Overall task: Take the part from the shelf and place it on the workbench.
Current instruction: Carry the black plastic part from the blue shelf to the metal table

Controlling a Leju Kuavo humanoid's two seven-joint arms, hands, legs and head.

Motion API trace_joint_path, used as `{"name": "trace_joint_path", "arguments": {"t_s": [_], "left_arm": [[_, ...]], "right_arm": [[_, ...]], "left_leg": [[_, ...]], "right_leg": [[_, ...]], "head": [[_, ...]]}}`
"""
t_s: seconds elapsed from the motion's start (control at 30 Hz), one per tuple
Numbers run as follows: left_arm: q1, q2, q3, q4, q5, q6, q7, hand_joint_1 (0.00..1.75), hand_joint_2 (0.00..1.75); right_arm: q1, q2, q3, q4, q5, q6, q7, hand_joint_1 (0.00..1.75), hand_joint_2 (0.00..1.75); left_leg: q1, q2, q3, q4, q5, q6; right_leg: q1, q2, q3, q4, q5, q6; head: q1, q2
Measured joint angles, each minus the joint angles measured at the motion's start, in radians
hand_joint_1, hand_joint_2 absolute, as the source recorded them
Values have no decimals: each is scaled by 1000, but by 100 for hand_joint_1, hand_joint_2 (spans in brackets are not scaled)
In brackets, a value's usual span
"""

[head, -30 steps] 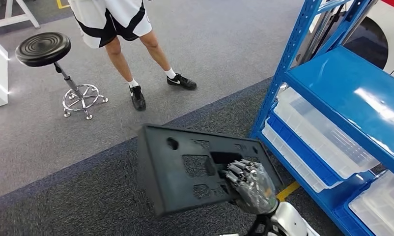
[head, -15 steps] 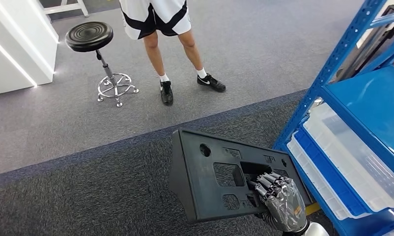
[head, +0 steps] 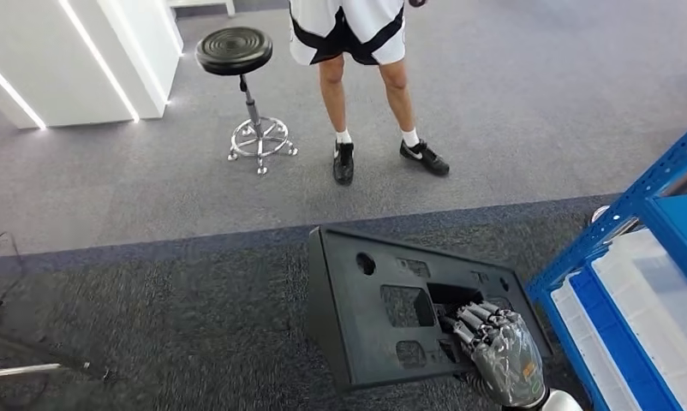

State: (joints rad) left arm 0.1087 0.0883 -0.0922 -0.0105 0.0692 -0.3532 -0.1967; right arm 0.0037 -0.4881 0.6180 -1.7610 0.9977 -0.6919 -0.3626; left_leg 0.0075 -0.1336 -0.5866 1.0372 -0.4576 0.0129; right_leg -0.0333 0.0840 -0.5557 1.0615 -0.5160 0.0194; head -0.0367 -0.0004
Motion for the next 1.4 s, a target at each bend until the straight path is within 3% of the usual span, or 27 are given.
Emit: {"name": "trace_joint_path", "arguments": {"t_s": [0.07, 0.1, 0.17, 0.2, 0.23, 0.3, 0.33, 0.37, 0.43, 0.5, 0.57, 0.6, 0.67, 0.73, 0.8, 0.83, 0.87, 0.9, 0.93, 0.97, 1.03, 1.1, 1.17, 1.23, 1.3, 1.33, 1.4], "left_arm": [[1, 1, 1, 1, -2, -1, 1, 0, 175], [3, 0, 1, 2, -3, -1, 1, 0, 175], [2, 0, 1, 2, -4, 1, 4, 0, 175], [-2, 0, 2, 2, -3, 2, 5, 0, 175], [-6, 0, 2, 2, -3, 3, 6, 0, 175], [-12, -2, 2, 2, -3, 4, 6, 0, 175], [-12, -3, 2, 2, -3, 4, 7, 0, 175], [-11, -3, 2, 2, -3, 5, 7, 0, 175], [-10, -3, 2, 2, -3, 6, 8, 0, 175], [-12, -2, 2, 2, -3, 7, 8, 0, 175], [-11, -2, 3, 4, -3, 7, 9, 0, 175], [-8, -2, 3, 4, -3, 7, 9, 0, 175], [-8, -3, 3, 6, -3, 8, 10, 0, 175], [-15, -4, 4, 6, -3, 8, 12, 0, 175], [-22, -5, 4, 6, -2, 8, 13, 0, 175], [-23, -7, 4, 6, -2, 8, 14, 0, 175], [-23, -8, 4, 6, -2, 8, 14, 0, 175], [-23, -8, 4, 6, -2, 7, 14, 0, 175], [-22, -8, 4, 6, -2, 7, 15, 0, 175], [-23, -8, 4, 6, -2, 7, 15, 0, 175], [-23, -8, 4, 6, -2, 8, 15, 0, 175], [-20, -9, 4, 7, -2, 8, 16, 0, 175], [-19, -10, 4, 8, -3, 8, 17, 0, 175], [-25, -10, 4, 8, -4, 8, 18, 0, 175], [-30, -12, 4, 8, -4, 8, 18, 0, 175], [-30, -12, 4, 8, -4, 9, 19, 0, 175], [-28, -13, 4, 8, -4, 10, 21, 0, 175]], "right_arm": [[-8, -3, 4, 0, 0, 3, 6, 175, 175], [-14, -4, 6, 0, 0, 5, 9, 175, 175], [-28, -5, 10, 0, -1, 12, 15, 175, 175], [-34, -6, 12, 0, -2, 16, 18, 175, 175], [-38, -6, 14, 0, -3, 19, 20, 175, 175], [-47, -6, 19, 0, -4, 22, 22, 175, 175], [-51, -6, 21, 0, -4, 23, 22, 175, 175], [-56, -6, 24, 0, -4, 23, 22, 175, 175], [-68, -6, 30, 0, -5, 24, 23, 175, 175], [-83, -6, 35, 1, -10, 28, 25, 175, 175], [-98, -6, 40, 2, -15, 33, 26, 175, 175], [-105, -6, 42, 2, -17, 35, 26, 175, 175], [-117, -6, 45, 4, -21, 40, 26, 175, 175], [-122, -7, 48, 7, -24, 45, 26, 175, 175], [-124, -8, 51, 13, -25, 47, 26, 175, 175], [-124, -8, 53, 15, -25, 46, 26, 175, 175], [-124, -8, 53, 17, -25, 46, 26, 175, 175], [-124, -8, 54, 19, -25, 45, 26, 175, 175], [-124, -9, 55, 20, -25, 45, 26, 175, 175], [-124, -9, 56, 22, -26, 44, 26, 175, 175], [-124, -9, 59, 26, -26, 44, 25, 175, 175], [-127, -9, 62, 28, -27, 44, 25, 175, 175], [-133, -9, 64, 28, -27, 44, 25, 175, 175], [-135, -9, 64, 29, -27, 44, 25, 175, 175], [-135, -9, 64, 32, -27, 43, 25, 175, 175], [-136, -9, 65, 33, -27, 43, 25, 175, 175], [-138, -9, 65, 34, -27, 43, 25, 175, 175]], "left_leg": [[4, -24, -11, 1, 3, -11], [5, -15, -15, 6, 1, -15], [3, 43, -42, 62, -31, -22], [1, 82, -68, 117, -59, -24], [2, 106, -100, 181, -89, -27], [3, 124, -146, 270, -116, -26], [2, 127, -144, 266, -103, -23], [0, 132, -122, 224, -74, -17], [-12, 168, -52, 90, -17, 2], [-27, 201, -16, 14, 1, 18], [-33, 189, -15, -1, 2, 26], [-30, 176, -10, -10, 7, 30], [-22, 151, 6, -34, 19, 38], [-17, 128, 13, -43, 25, 44], [-17, 97, 13, -41, 25, 44], [-15, 81, 14, -38, 23, 42], [-13, 65, 14, -33, 20, 39], [-11, 49, 14, -25, 15, 33], [-9, 35, 10, -15, 10, 27], [-7, 21, 3, -3, 4, 20], [-3, -5, -15, 11, 1, 6], [2, -21, -24, 13, 4, -5], [1, 27, -39, 45, -14, -13], [-1, 99, -89, 147, -66, -19], [2, 121, -149, 261, -111, -21], [3, 125, -161, 283, -110, -21], [1, 134, -124, 212, -60, -14]], "right_leg": [[4, -21, -2, -2, 1, -12], [4, -34, 0, -4, 3, -19], [5, -64, 2, -10, 5, -32], [8, -79, 3, -10, 4, -36], [12, -96, 3, -10, 3, -39], [19, -129, 5, -10, -1, -43], [22, -146, 7, -10, -3, -44], [25, -160, 10, -10, -6, -45], [29, -187, 18, -11, -12, -43], [31, -209, 23, -14, -16, -38], [31, -230, 29, -21, -17, -29], [30, -232, 34, -21, -20, -24], [27, -184, 25, 14, -46, -16], [23, -113, -26, 123, -100, -12], [18, -89, -84, 223, -128, -8], [15, -86, -95, 230, -114, -5], [12, -84, -89, 201, -82, -1], [7, -73, -69, 143, -40, 3], [1, -46, -48, 87, -10, 7], [-3, -19, -32, 41, 9, 9], [-4, 12, -24, 12, 9, 6], [1, -9, -22, 6, 11, -6], [3, -38, -14, -3, 13, -21], [8, -73, -8, -9, 13, -32], [15, -108, -6, -9, 10, -37], [18, -125, -5, -9, 8, -38], [22, -155, 0, -9, 3, -38]], "head": [[-1, 0], [0, 0], [-2, 0], [-3, 0], [-4, 0], [-4, 0], [-4, 0], [-4, 0], [-4, 0], [-4, 0], [-4, 0], [-4, 0], [-2, 0], [-1, 0], [-1, 0], [-1, 0], [-1, 0], [-1, 0], [-1, 0], [-1, 0], [-2, 0], [-2, 0], [-3, 0], [-4, 0], [-4, 0], [-5, 0], [-5, 0]]}}
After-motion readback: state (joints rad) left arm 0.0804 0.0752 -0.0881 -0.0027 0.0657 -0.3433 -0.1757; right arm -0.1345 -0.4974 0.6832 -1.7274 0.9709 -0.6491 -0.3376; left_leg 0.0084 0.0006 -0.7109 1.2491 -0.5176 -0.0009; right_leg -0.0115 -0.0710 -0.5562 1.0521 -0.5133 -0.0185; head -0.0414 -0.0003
